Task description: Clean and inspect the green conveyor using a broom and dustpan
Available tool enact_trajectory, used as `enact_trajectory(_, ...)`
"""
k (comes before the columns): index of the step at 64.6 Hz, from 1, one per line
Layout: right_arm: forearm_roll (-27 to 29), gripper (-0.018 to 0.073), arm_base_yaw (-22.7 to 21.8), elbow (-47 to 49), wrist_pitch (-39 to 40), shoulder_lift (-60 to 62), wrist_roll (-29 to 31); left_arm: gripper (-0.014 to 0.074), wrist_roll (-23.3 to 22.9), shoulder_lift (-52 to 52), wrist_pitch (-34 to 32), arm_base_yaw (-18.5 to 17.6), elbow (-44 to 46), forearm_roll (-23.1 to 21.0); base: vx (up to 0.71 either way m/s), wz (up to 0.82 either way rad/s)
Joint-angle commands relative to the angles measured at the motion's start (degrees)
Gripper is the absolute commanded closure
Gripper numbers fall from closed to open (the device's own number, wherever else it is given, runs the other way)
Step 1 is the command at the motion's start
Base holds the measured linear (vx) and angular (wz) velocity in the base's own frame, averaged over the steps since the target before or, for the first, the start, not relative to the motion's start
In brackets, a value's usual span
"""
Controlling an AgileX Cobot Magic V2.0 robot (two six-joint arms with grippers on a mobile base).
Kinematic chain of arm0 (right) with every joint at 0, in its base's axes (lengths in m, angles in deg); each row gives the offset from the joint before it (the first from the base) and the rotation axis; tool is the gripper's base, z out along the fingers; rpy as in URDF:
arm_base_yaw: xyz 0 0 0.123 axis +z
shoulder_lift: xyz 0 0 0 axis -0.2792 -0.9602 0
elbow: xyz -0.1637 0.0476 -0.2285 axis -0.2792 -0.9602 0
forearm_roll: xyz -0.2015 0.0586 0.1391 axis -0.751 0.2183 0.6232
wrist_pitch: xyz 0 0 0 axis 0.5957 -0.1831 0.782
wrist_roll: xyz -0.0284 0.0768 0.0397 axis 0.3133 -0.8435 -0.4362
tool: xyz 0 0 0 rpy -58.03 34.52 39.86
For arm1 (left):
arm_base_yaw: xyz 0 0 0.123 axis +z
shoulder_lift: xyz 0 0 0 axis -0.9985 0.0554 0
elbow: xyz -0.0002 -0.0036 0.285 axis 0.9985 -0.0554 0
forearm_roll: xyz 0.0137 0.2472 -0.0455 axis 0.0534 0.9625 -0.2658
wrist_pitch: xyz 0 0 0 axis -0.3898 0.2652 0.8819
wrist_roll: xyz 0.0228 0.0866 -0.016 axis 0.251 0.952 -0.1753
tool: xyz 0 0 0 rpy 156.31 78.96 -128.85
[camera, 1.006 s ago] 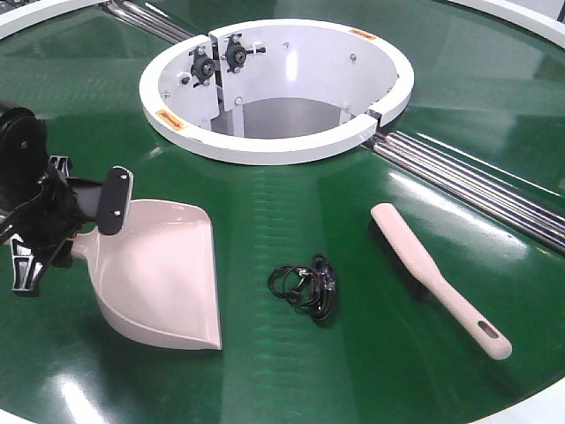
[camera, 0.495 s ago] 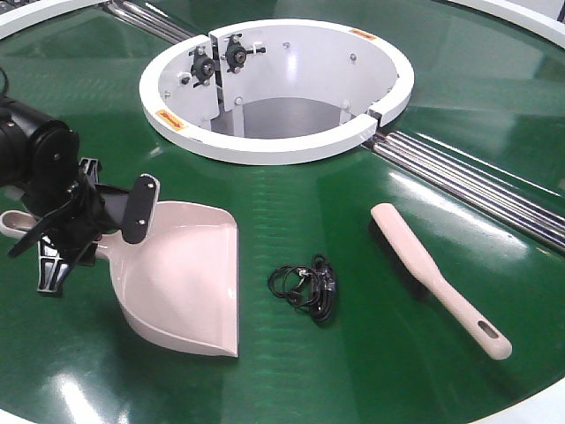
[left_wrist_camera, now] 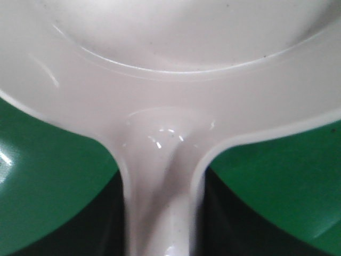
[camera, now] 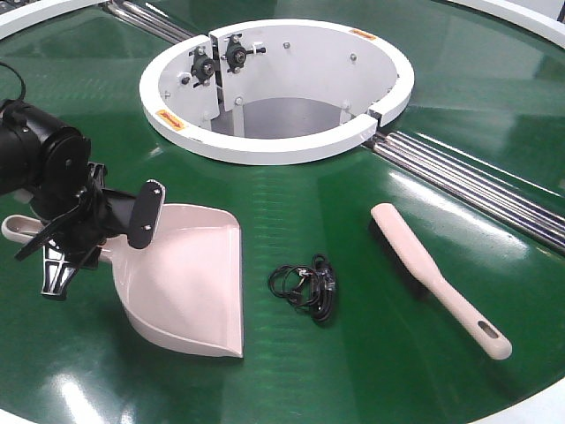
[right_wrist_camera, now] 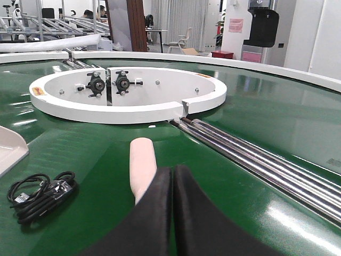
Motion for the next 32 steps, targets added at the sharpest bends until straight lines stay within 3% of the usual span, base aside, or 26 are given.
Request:
enact_trajectory(1,-0.3,0.0568,0.0,-0.2,4.0,0.6,0.1,0.0603,1.5,-1.7,4.2,-1.1,1.4,-2.3,0.00,0.00)
enact_trajectory(32,-0.3,0.0568,0.0,-0.2,4.0,0.6,0.1,0.0603,1.5,-1.7,6.1,-1.1,1.4,-2.3,0.00,0.00)
